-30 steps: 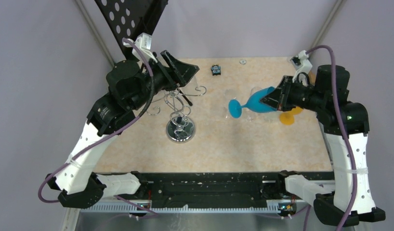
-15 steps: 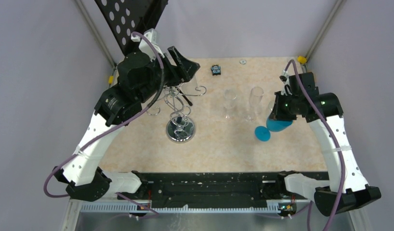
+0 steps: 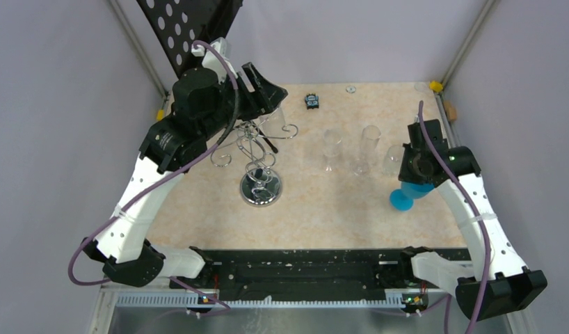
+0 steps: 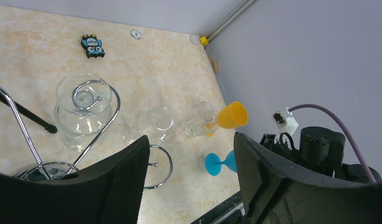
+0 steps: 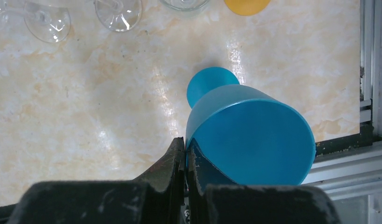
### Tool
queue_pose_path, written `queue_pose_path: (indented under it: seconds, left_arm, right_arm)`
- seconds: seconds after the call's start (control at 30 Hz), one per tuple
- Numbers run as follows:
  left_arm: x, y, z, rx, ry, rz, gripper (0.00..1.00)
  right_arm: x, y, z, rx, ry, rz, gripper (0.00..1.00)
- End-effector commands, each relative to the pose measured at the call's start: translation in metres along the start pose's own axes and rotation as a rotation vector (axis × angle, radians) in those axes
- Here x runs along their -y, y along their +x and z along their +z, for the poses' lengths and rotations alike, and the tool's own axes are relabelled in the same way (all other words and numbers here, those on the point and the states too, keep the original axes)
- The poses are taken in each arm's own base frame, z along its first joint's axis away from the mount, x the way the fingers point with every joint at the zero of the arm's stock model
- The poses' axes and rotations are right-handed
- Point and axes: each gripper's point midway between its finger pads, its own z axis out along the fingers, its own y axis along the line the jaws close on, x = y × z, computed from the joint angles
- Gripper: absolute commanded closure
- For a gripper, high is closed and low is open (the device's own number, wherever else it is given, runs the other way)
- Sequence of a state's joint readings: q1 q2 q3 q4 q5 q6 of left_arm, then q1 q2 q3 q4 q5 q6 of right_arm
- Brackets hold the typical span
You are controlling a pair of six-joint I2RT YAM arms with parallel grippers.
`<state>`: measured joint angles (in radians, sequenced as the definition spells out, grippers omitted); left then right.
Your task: Take the wine glass off the wine glass rack
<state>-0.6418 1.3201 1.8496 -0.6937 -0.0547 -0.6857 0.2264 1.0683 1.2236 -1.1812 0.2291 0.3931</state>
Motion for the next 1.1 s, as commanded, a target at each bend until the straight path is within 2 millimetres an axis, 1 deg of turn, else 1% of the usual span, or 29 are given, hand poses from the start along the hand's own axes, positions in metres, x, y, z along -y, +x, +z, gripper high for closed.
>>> queue_pose_path:
  seconds: [0.0,0.23,0.33,0.53,0.63,0.8,0.97,1.07]
  left_arm:
    - [0.01,-0.01,-0.008,0.021,0.043,0.016,0.3]
    - [0.001,-0.01,-0.005,0.023,0.004,0.03,0.3]
    - [-0.004,-0.008,-0.002,0.019,-0.018,0.033,0.3]
    - [-0.016,-0.009,0.002,0.022,-0.063,0.037,0.3]
    - [-0.024,-0.009,0.004,0.017,-0.088,0.038,0.3]
    - [-0.038,-0.012,0.004,0.017,-0.131,0.041,0.31]
    - [-0.054,-0.018,0.0,0.032,-0.184,0.044,0.31]
    - [-0.066,-0.018,0.001,0.028,-0.222,0.038,0.31]
  right_arm:
    - [-0.002,-0.016,0.005,0.093,0.011,0.051,1.0]
    - [-0.01,-0.005,0.022,0.057,-0.019,0.065,1.0]
    - [-0.011,-0.002,0.027,0.046,-0.02,0.065,0.96]
    - [-0.01,-0.002,0.027,0.048,-0.013,0.066,0.8]
    - [-0.01,-0.005,0.026,0.053,-0.015,0.062,0.75]
    - [-0.013,-0.014,0.015,0.073,-0.034,0.063,0.74]
    - [-0.014,-0.031,-0.004,0.113,-0.047,0.068,0.74]
    - [-0.015,-0.039,-0.015,0.144,-0.059,0.076,0.74]
